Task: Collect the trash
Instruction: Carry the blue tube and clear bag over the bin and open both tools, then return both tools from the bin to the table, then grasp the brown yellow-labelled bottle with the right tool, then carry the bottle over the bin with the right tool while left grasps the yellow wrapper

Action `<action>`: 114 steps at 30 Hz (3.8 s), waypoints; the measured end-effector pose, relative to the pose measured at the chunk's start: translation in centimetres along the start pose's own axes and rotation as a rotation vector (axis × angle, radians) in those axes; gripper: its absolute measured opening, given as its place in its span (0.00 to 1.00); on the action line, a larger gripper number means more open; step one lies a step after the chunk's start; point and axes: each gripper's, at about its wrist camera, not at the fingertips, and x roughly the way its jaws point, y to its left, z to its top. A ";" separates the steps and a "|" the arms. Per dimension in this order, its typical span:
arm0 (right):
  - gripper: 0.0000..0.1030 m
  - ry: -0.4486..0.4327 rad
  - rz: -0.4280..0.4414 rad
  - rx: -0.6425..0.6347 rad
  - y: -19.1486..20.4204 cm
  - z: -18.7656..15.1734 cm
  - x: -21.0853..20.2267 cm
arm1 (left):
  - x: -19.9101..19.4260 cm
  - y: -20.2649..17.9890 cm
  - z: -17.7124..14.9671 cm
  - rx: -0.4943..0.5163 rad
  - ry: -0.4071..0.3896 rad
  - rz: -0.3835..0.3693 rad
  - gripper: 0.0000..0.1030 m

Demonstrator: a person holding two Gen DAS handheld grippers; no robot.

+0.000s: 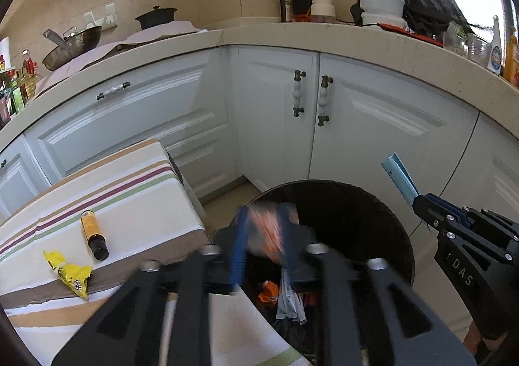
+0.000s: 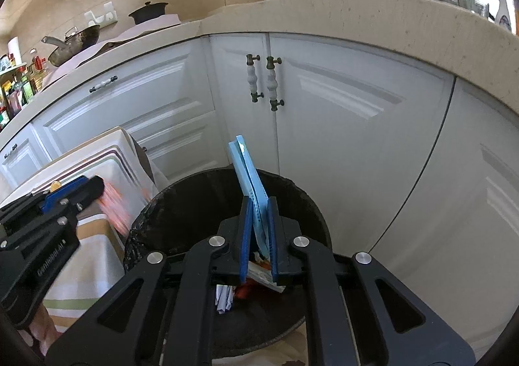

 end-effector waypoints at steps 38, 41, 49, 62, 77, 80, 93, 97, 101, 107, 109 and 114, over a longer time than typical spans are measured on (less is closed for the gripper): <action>0.28 0.001 0.220 -0.190 13.8 0.6 -0.3 | -7.4 15.6 -5.3 -0.257 0.050 0.318 0.68; 0.28 0.008 0.257 -0.230 16.5 0.3 -0.4 | -8.2 17.9 -6.4 -0.291 0.059 0.369 0.68; 0.29 0.054 0.334 -0.302 22.2 -0.5 0.5 | -10.2 23.1 -9.1 -0.369 0.081 0.463 0.68; 0.30 0.120 0.363 -0.402 29.1 -1.2 3.7 | -11.8 28.7 -12.0 -0.458 0.110 0.559 0.68; 0.24 0.254 0.334 -0.447 31.1 -1.4 7.7 | -10.7 29.0 -12.2 -0.481 0.125 0.520 0.68; 0.24 0.251 0.332 -0.456 31.1 -1.4 7.6 | -10.5 28.5 -12.1 -0.477 0.123 0.512 0.68; 0.24 0.164 0.261 -0.393 26.3 -1.0 5.4 | -8.6 24.4 -9.9 -0.437 0.115 0.408 0.68; 0.24 0.136 0.212 -0.360 23.2 -0.8 4.5 | -7.5 22.4 -8.8 -0.407 0.115 0.367 0.68; 0.24 0.118 0.167 -0.331 20.5 -0.5 4.0 | -6.2 20.5 -7.8 -0.373 0.119 0.330 0.68; 0.24 0.095 0.112 -0.290 16.8 0.0 3.6 | -4.3 18.5 -6.6 -0.337 0.133 0.292 0.68; 0.24 0.089 0.101 -0.280 15.8 0.1 3.5 | -3.6 18.0 -6.3 -0.323 0.138 0.288 0.68; 0.24 0.083 0.095 -0.261 14.4 0.3 3.7 | -2.1 17.5 -5.9 -0.319 0.159 0.285 0.68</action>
